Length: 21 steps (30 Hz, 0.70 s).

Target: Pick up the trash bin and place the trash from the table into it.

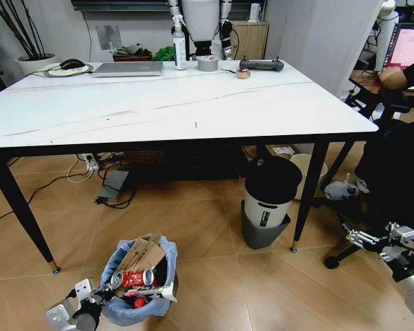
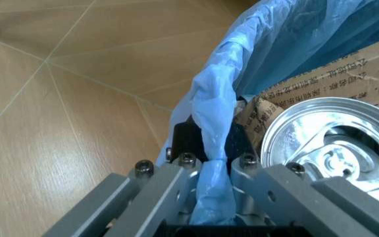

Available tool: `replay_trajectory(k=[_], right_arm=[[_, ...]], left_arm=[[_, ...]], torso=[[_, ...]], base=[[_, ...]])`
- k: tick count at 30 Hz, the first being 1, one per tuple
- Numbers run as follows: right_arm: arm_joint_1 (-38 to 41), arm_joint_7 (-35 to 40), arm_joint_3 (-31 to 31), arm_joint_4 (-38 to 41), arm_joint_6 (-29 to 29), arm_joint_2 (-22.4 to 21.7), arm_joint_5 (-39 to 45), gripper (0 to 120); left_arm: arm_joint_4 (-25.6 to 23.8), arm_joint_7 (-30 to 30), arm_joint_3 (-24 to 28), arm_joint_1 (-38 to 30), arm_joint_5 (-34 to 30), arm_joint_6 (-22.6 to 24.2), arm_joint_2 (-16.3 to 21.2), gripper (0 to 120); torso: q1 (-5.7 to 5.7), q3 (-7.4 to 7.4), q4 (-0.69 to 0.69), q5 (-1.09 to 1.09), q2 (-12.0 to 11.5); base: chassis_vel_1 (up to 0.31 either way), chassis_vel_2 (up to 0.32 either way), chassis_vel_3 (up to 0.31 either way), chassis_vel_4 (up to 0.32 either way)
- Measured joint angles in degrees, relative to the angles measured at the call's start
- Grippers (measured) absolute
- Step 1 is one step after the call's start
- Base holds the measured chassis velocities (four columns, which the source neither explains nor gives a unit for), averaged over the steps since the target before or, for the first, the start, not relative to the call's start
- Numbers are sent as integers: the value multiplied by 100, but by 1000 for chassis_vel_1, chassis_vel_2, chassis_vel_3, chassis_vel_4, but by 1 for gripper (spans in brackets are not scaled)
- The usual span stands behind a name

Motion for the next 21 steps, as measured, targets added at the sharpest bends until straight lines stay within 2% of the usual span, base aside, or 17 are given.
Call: replay_trajectory(k=[21], right_arm=[[0,0,0,0,0,0,0,100]], left_arm=[[-19,7,22,6,2,-20,-13,0]], torso=[[-136,-324,0,0,-461]], base=[[0,0,0,0]])
